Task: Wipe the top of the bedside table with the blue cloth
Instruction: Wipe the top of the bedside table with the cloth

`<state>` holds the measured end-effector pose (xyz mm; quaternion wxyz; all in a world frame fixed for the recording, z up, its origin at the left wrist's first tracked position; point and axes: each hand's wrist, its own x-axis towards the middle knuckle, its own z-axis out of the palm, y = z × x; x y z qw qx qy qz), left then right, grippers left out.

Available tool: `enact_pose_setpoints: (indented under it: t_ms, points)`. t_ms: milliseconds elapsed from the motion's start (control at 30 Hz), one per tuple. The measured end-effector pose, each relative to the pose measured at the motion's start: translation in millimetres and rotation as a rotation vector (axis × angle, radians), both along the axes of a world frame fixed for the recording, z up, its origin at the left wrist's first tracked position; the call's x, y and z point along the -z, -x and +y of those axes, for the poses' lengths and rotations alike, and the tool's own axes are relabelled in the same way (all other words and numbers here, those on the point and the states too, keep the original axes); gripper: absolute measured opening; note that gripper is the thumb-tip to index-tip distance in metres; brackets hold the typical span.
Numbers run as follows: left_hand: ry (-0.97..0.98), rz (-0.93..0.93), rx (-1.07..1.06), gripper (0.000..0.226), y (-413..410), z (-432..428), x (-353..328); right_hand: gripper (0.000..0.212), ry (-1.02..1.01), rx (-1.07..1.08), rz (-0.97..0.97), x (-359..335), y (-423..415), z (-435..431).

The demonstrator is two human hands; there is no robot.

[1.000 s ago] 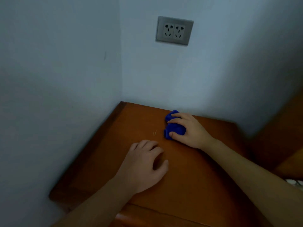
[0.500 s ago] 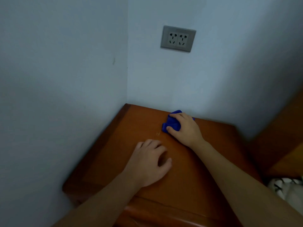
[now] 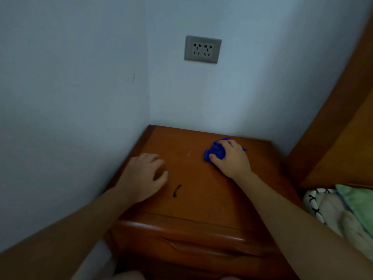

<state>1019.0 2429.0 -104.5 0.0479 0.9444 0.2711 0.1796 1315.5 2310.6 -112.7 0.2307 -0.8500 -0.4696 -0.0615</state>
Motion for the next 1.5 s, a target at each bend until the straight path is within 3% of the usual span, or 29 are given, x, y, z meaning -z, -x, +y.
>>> enact_pose_setpoints:
  t_ms: [167,433,600,700,767,967,1033,1133,1300,1367,1500]
  points:
    - [0.047,-0.024,-0.153,0.059,17.7,22.7,21.3,0.067,0.016,0.013,-0.004,2.1,-18.8,21.5]
    - [0.067,-0.087,-0.158,0.056,19.0,27.2,27.6,0.056,0.018,-0.442,0.036,1.0,-1.3,92.8]
    - [0.088,-0.104,-0.159,0.056,19.6,24.8,25.0,0.053,-0.019,-0.262,0.078,-7.0,-10.0,155.0]
    - [0.089,-0.114,-0.158,0.055,18.3,23.2,24.8,0.052,0.008,-0.044,0.008,-5.7,-0.2,182.0]
    - [0.093,-0.111,-0.155,0.055,18.4,22.6,24.9,0.051,-0.004,-0.038,-0.027,-4.1,13.3,187.7]
    - [0.099,-0.12,-0.148,0.054,18.5,20.9,21.8,0.053,-0.028,-0.627,-0.038,-1.9,55.7,170.1]
    - [0.096,-0.123,-0.152,0.056,19.0,20.6,21.3,0.054,-0.004,-0.706,-0.016,-0.8,56.6,168.2]
    - [0.095,-0.127,-0.157,0.053,19.0,21.5,22.9,0.054,-0.013,-0.581,0.067,0.1,46.0,182.7]
    - [0.092,-0.135,-0.16,0.049,19.0,23.0,26.7,0.047,-0.054,-0.104,-0.006,2.1,57.0,230.3]
    - [0.093,-0.144,-0.156,0.048,18.3,22.7,27.2,0.044,-0.086,-0.131,-0.008,3.3,69.6,241.9]
    - [0.099,-0.141,-0.15,0.048,17.5,22.5,26.3,0.045,-0.085,-0.441,0.024,-0.2,84.3,241.4]
